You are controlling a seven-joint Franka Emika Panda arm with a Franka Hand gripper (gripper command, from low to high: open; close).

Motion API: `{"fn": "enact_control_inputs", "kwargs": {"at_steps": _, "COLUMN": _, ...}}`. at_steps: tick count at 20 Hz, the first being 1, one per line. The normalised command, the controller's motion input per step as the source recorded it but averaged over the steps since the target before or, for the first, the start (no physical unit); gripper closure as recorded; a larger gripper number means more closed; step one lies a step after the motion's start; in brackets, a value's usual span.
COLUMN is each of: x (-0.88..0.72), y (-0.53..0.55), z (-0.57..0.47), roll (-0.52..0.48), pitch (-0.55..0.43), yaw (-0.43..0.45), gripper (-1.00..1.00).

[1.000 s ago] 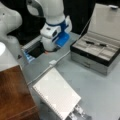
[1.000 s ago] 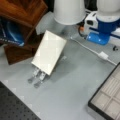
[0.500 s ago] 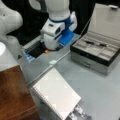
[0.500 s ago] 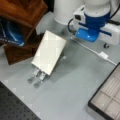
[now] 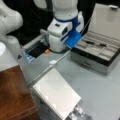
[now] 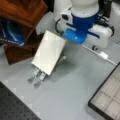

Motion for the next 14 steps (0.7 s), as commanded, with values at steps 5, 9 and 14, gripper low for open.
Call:
{"fn": "enact_control_inputs", "kwargs": {"at_steps": 5, "x": 0.34, "y": -0.14, "z": 0.24, "roll": -0.065, "pitch": 0.223, "yaw": -0.023, "gripper": -1.00}}
{"fn": "enact_control_inputs", "kwargs": {"at_steps": 9, "x": 0.35, "y": -0.03, "z": 0.21, "roll": -0.058, "pitch": 0.293, "yaw": 0.008, "gripper": -1.00}}
{"fn": "enact_control_inputs", "kwargs": {"at_steps": 14, "x": 0.38, "y": -0.04, "z": 0.12, "roll": -0.067, "pitch": 0.250, "yaw": 0.039, "gripper": -1.00}}
